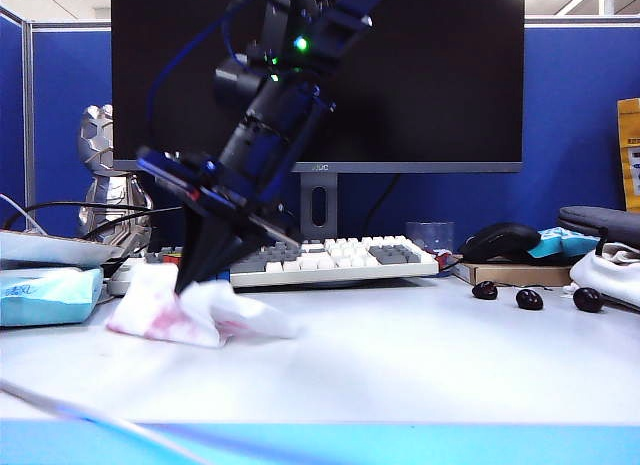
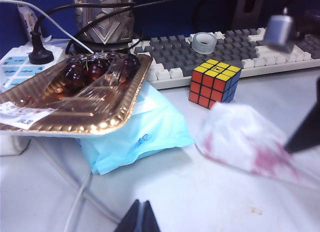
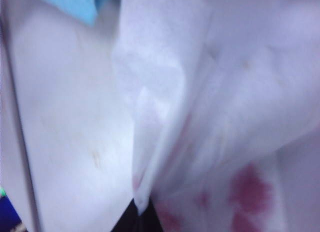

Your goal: Use the wet wipes on the table to wipe the cherry juice off the table, then put the wipes back on the table.

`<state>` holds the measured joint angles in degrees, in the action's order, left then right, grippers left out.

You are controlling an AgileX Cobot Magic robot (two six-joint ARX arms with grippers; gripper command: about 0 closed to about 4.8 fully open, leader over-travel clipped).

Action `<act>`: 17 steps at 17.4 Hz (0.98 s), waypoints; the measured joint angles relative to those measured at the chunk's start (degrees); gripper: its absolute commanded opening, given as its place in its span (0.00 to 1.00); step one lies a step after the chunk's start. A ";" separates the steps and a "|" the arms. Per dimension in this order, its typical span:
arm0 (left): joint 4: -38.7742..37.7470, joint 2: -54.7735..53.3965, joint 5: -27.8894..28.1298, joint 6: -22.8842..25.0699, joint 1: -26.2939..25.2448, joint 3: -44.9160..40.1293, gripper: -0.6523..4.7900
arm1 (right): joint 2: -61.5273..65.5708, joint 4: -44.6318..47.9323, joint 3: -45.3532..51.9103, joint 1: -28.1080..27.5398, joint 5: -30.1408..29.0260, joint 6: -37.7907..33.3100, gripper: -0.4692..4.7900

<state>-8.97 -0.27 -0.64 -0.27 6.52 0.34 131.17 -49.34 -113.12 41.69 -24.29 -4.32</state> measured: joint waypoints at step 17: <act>0.00 -0.02 -0.02 0.00 0.00 0.00 0.12 | 0.46 -28.87 1.55 -0.63 37.16 3.91 0.09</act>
<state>-8.97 -0.30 -0.67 -0.27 6.52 0.34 131.63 -78.22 -111.57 41.06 12.86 -0.40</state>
